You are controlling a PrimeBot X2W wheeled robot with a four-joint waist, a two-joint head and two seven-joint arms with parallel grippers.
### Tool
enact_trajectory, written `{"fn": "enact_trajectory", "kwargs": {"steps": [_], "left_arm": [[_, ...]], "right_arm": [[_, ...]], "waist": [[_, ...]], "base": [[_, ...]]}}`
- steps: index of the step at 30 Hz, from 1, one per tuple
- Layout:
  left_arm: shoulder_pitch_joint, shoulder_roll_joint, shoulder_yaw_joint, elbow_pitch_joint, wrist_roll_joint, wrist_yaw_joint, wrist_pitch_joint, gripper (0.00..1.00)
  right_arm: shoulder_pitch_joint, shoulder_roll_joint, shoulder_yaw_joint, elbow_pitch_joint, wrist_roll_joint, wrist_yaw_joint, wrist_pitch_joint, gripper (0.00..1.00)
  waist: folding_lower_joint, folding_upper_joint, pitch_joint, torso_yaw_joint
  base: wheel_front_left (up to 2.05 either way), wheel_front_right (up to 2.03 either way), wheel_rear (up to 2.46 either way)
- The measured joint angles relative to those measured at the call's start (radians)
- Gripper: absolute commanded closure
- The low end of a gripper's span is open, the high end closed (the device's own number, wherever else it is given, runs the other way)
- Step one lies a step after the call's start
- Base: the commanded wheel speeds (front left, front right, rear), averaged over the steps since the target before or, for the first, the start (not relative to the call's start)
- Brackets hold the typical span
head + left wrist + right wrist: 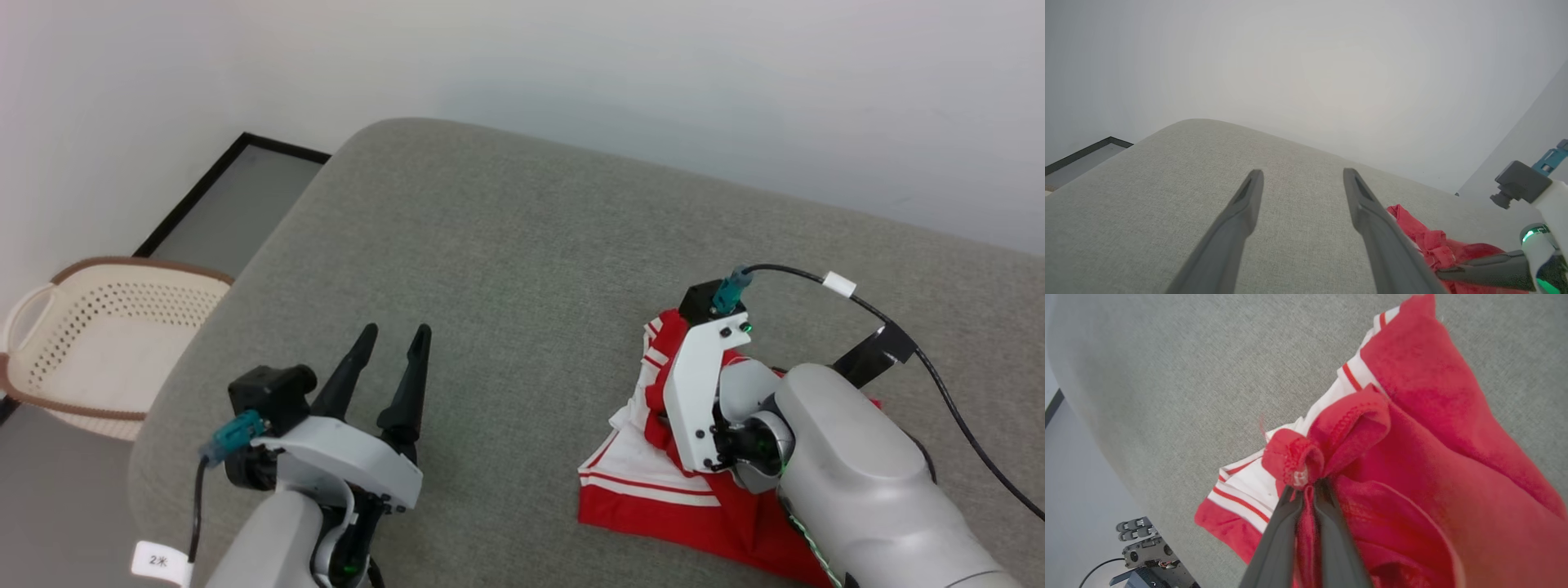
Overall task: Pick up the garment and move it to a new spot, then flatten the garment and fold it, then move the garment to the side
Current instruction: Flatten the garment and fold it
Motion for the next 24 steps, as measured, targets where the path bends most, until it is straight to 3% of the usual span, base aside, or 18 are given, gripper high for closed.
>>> {"fn": "enact_trajectory", "kwargs": {"steps": [1, 2, 3, 4, 5, 6, 7, 16, 24], "left_arm": [[-0.003, -0.002, -0.002, 0.005, 0.000, 0.000, -0.003, 0.00], [-0.006, -0.002, -0.006, 0.010, 0.000, -0.001, -0.003, 0.00], [-0.010, -0.001, -0.008, 0.014, 0.000, -0.001, -0.003, 0.00], [-0.013, -0.001, -0.010, 0.016, -0.001, -0.001, -0.003, 0.00], [-0.015, 0.001, -0.011, 0.019, -0.003, -0.001, -0.004, 0.00], [-0.016, 0.004, -0.012, 0.021, -0.005, -0.001, -0.004, 0.00], [-0.016, 0.008, -0.015, 0.024, -0.006, -0.001, -0.005, 0.00], [0.015, 0.067, -0.016, 0.031, -0.027, -0.004, -0.003, 0.00], [0.085, 0.128, 0.019, -0.026, -0.052, 0.013, 0.007, 0.00]], "right_arm": [[-0.004, 0.000, 0.006, 0.013, 0.000, 0.000, -0.001, 1.00], [-0.010, 0.000, 0.014, 0.026, -0.002, 0.000, -0.007, 0.85], [-0.016, 0.000, 0.022, 0.034, -0.005, 0.000, -0.016, 0.63], [-0.021, 0.000, 0.027, 0.043, -0.003, 0.000, -0.019, 0.60], [-0.025, 0.000, 0.034, 0.050, 0.004, 0.000, -0.018, 0.47], [-0.028, 0.000, 0.047, 0.050, 0.013, 0.000, -0.016, 0.11], [-0.032, -0.001, 0.061, 0.048, 0.021, 0.000, -0.016, 0.00], [-0.044, -0.002, 0.139, 0.022, 0.169, 0.000, -0.035, 0.00], [-0.057, -0.002, 0.253, -0.132, 0.291, 0.000, -0.144, 0.00]], "waist": [[0.0000, 0.0000, 0.001, 0.002], [0.0000, 0.0000, 0.001, 0.003], [0.0000, 0.0000, -0.001, 0.003], [0.0000, 0.0000, -0.004, 0.002], [0.0000, 0.0000, -0.008, 0.001], [0.0000, 0.0000, -0.012, 0.000], [0.0001, 0.0000, -0.016, -0.002], [0.0000, 0.0000, -0.083, -0.024], [0.0000, 0.0000, -0.130, -0.082]], "base": [[0.00, 0.00, 0.00], [0.00, 0.00, 0.00], [0.00, 0.00, 0.00], [0.00, 0.00, 0.00], [0.00, 0.00, 0.00], [0.00, 0.00, 0.00], [0.00, 0.00, 0.00], [0.00, 0.00, 0.00], [0.00, 0.00, 0.00]]}}
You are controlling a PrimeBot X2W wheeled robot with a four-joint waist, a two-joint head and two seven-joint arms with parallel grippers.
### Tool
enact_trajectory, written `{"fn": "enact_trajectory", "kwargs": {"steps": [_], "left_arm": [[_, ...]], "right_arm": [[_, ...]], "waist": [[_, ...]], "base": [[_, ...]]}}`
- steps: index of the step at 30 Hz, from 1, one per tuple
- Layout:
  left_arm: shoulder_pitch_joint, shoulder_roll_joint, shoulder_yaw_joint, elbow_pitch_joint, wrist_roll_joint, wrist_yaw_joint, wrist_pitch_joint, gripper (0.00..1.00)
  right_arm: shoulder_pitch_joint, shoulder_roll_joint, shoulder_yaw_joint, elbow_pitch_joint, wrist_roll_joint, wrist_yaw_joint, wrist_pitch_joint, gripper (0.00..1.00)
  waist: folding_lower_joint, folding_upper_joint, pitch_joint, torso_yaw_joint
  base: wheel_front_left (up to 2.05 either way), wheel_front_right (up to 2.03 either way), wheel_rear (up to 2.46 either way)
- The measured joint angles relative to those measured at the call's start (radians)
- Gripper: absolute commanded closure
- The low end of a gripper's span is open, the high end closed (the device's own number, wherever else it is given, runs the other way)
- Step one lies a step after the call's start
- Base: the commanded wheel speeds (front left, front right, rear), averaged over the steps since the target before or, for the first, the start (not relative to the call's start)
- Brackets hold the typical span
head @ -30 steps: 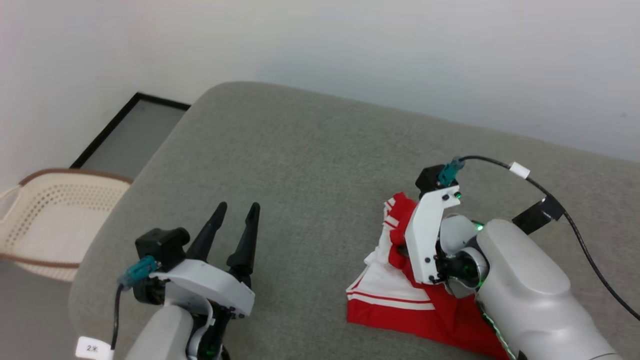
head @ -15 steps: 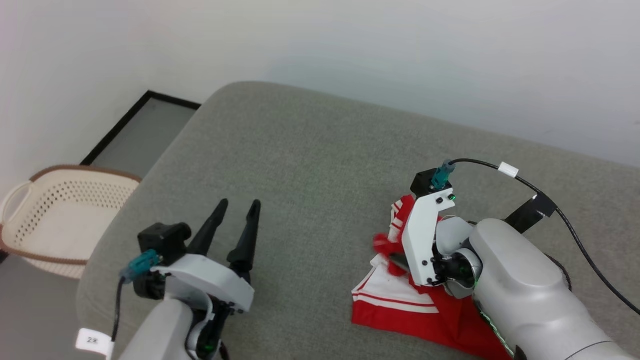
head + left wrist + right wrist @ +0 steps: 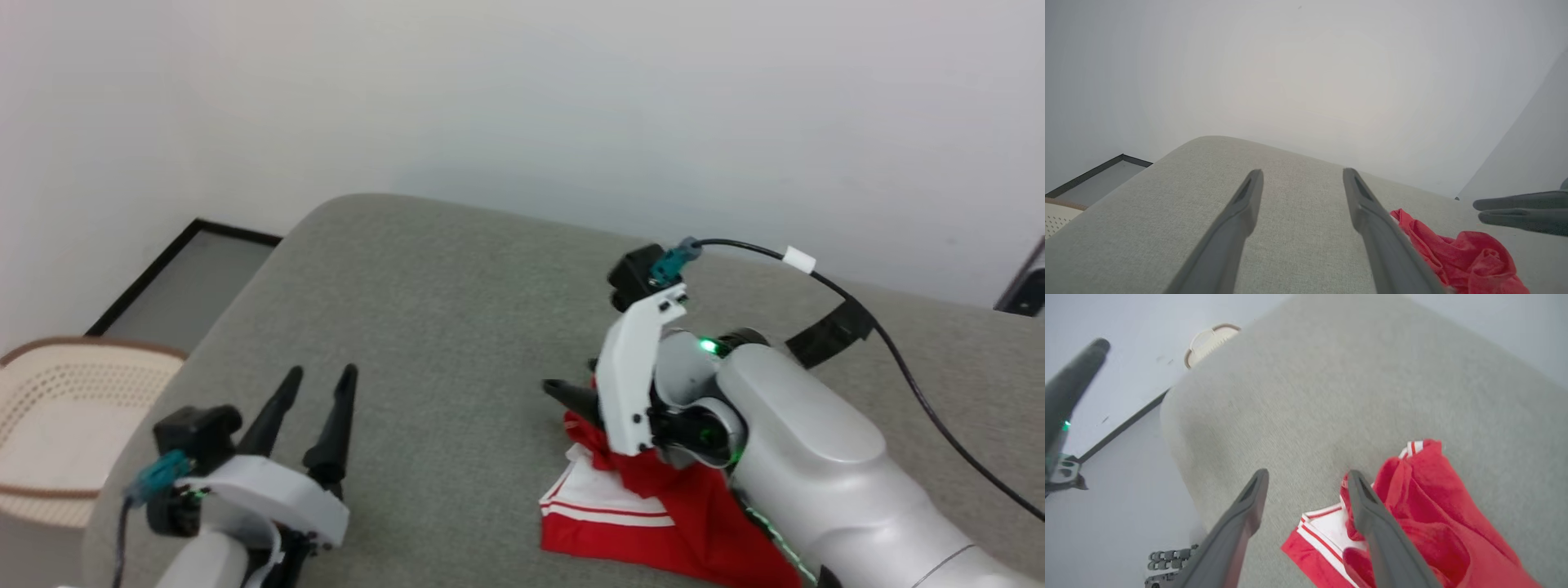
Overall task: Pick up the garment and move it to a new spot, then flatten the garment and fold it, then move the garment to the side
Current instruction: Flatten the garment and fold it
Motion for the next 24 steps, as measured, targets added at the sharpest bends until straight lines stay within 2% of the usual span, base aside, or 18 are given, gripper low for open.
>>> {"fn": "enact_trajectory", "kwargs": {"steps": [2, 7, 11, 16, 19, 22, 24], "left_arm": [[0.025, 0.015, 0.012, -0.023, -0.002, 0.011, 0.000, 0.00], [0.093, 0.046, 0.034, -0.078, -0.008, 0.042, -0.001, 0.00], [0.146, 0.053, 0.054, -0.124, 0.000, 0.073, -0.005, 0.00], [0.215, 0.056, 0.084, -0.171, 0.019, 0.099, -0.014, 0.00], [0.252, 0.045, 0.095, -0.195, 0.040, 0.107, -0.015, 0.00], [0.289, 0.022, 0.126, -0.238, 0.082, 0.122, -0.015, 0.00], [0.316, -0.003, 0.157, -0.266, 0.111, 0.135, -0.016, 0.00]], "right_arm": [[0.002, 0.001, 0.028, -0.046, 0.029, 0.000, -0.036, 0.00], [0.022, -0.013, 0.119, -0.164, 0.005, 0.000, -0.202, 0.00], [0.059, -0.095, 0.183, -0.236, -0.050, 0.000, -0.388, 0.00], [0.135, -0.174, 0.186, -0.235, -0.170, 0.000, -0.645, 0.00], [0.201, -0.199, 0.118, -0.205, -0.261, 0.000, -0.769, 0.00], [0.293, -0.206, -0.008, -0.204, -0.354, 0.000, -0.803, 0.00], [0.378, -0.194, -0.137, -0.239, -0.407, 0.000, -0.806, 0.00]], "waist": [[0.0000, 0.0000, -0.008, -0.019], [0.0000, 0.0000, -0.024, -0.070], [0.0000, 0.0000, -0.034, -0.114], [0.0000, 0.0000, -0.045, -0.170], [0.0000, 0.0000, -0.052, -0.201], [0.0000, 0.0000, -0.057, -0.229], [0.0001, 0.0000, -0.060, -0.246]], "base": [[0.00, 0.00, 0.00], [0.00, 0.00, 0.00], [0.00, 0.00, 0.00], [0.00, 0.00, 0.00], [0.00, 0.00, 0.00], [0.00, 0.00, 0.00], [0.00, 0.00, 0.00]]}}
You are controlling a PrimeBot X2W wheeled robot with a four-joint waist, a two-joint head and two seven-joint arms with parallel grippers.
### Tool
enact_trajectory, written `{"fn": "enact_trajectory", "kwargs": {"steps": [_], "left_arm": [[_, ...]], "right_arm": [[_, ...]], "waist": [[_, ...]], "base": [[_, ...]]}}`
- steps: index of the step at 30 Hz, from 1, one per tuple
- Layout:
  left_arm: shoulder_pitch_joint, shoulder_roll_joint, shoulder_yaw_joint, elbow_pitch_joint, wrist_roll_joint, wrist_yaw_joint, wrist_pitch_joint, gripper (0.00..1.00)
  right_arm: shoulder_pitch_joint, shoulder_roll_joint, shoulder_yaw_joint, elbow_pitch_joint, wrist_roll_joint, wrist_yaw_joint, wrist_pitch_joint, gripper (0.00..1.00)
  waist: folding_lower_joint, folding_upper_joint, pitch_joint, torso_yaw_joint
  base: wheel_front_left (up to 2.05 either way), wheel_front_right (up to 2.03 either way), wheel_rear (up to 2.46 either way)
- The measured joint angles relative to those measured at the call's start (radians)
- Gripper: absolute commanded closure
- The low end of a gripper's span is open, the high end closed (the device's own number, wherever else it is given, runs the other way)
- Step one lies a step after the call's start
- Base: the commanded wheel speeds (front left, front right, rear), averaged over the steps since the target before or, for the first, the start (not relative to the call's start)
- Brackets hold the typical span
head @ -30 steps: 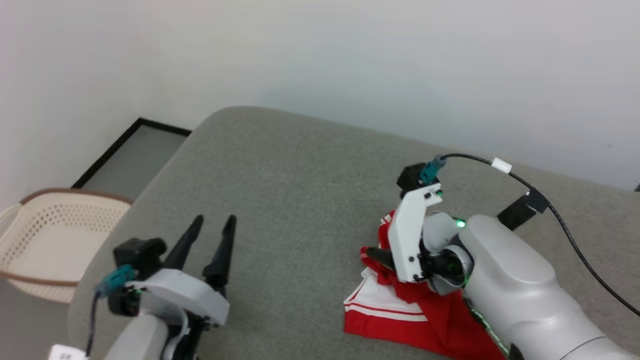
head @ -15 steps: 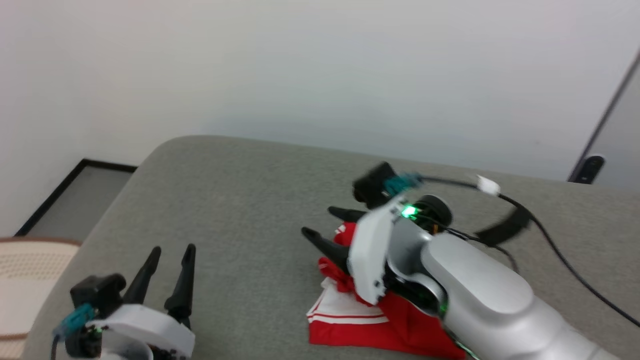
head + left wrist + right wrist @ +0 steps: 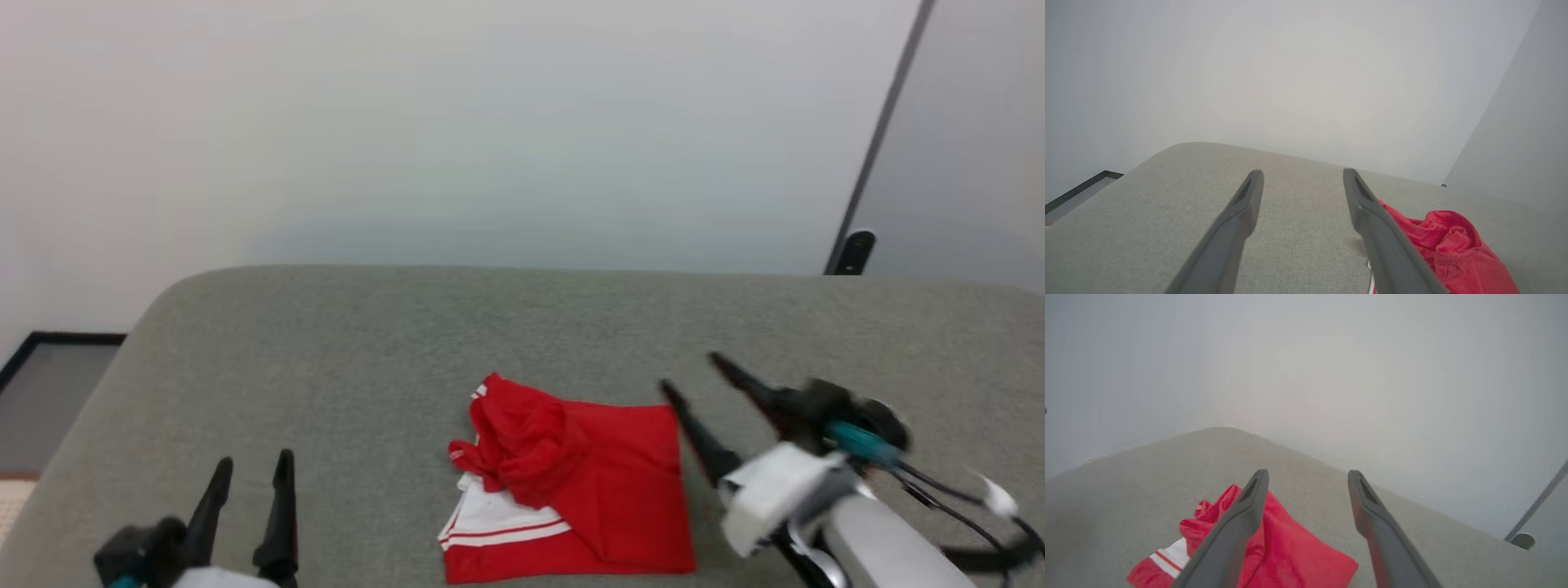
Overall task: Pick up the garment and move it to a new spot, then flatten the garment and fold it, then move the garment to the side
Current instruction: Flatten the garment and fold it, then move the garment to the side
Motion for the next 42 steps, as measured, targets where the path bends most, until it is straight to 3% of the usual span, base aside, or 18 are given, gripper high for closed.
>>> {"fn": "enact_trajectory", "kwargs": {"steps": [4, 7, 17, 26, 36, 42], "left_arm": [[0.066, -0.057, 0.053, -0.057, 0.076, 0.007, 0.000, 0.00], [0.107, -0.097, 0.077, -0.077, 0.125, -0.009, 0.000, 0.00], [0.158, -0.180, 0.145, -0.064, 0.229, -0.094, 0.000, 0.00], [0.154, -0.208, 0.165, -0.045, 0.292, -0.135, 0.000, 0.00], [0.137, -0.224, 0.169, -0.032, 0.311, -0.148, -0.002, 0.00], [0.105, -0.220, 0.170, -0.011, 0.316, -0.151, -0.002, 0.00]], "right_arm": [[0.192, 0.026, -0.239, -0.184, -0.155, 0.000, -0.002, 0.00], [0.338, 0.056, -0.360, -0.273, -0.210, 0.000, -0.002, 0.00], [0.507, 0.071, -0.574, -0.401, -0.256, 0.000, -0.002, 0.00], [0.554, 0.091, -0.639, -0.427, -0.240, 0.000, -0.002, 0.00], [0.564, 0.094, -0.617, -0.428, -0.253, 0.000, -0.002, 0.00], [0.564, 0.097, -0.588, -0.423, -0.255, 0.000, -0.002, 0.00]], "waist": [[0.0000, 0.0000, -0.002, -0.030], [0.0000, 0.0000, -0.003, -0.048], [-0.0001, 0.0000, -0.009, -0.072], [-0.0001, 0.0000, -0.016, -0.064], [-0.0001, 0.0000, -0.016, -0.052], [0.0000, 0.0000, -0.015, -0.011]], "base": [[0.00, 0.00, 0.00], [0.00, 0.00, 0.00], [0.00, 0.00, 0.00], [0.00, 0.00, 0.00], [0.00, 0.00, 0.00], [0.00, 0.00, 0.00]]}}
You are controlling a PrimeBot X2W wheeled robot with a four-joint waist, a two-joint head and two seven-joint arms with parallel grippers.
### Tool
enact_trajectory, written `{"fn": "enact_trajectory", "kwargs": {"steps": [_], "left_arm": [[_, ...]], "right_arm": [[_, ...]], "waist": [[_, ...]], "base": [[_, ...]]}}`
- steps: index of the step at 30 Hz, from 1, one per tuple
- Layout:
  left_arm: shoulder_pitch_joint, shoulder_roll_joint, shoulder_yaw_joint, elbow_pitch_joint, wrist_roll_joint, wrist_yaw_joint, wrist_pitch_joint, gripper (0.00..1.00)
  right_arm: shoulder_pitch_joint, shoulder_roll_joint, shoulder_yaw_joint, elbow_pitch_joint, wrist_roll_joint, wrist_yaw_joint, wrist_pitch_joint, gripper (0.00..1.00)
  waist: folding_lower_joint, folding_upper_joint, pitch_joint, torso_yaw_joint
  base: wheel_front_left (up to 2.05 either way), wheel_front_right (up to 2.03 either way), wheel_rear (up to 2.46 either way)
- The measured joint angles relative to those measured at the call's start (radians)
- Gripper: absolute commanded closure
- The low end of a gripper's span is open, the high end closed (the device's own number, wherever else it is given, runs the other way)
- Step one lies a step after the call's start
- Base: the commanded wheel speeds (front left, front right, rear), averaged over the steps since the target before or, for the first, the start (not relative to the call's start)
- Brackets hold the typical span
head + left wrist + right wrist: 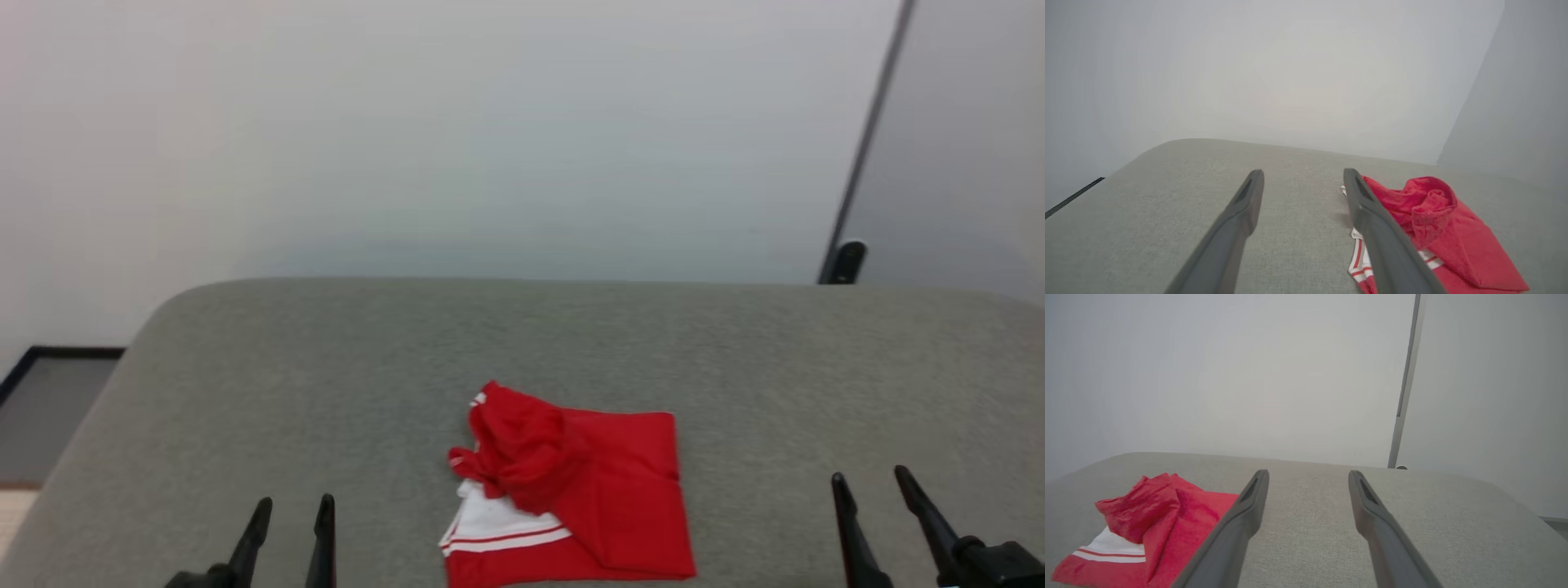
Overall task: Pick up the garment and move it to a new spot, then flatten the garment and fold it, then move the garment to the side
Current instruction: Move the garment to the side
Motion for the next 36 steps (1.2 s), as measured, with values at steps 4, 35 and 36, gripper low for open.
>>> {"fn": "enact_trajectory", "kwargs": {"steps": [4, 35, 36], "left_arm": [[-0.015, 0.013, 0.000, 0.006, 0.008, 0.000, 0.000, 0.00], [-0.105, 0.026, -0.053, 0.041, -0.030, -0.001, 0.000, 0.00], [-0.110, 0.021, -0.061, 0.044, -0.030, -0.001, 0.000, 0.00]], "right_arm": [[-0.003, 0.018, 0.023, 0.006, 0.001, 0.000, 0.000, 0.00], [-0.322, -0.177, 0.198, 0.222, 0.246, 0.000, 0.674, 0.00], [-0.332, -0.186, 0.203, 0.223, 0.260, 0.000, 0.717, 0.00]], "waist": [[0.0000, 0.0000, -0.003, 0.051], [0.0000, 0.0000, 0.068, 0.256], [0.0000, 0.0000, 0.076, 0.258]], "base": [[0.00, 0.00, 0.00], [0.00, 0.00, 0.00], [0.00, 0.00, 0.00]]}}
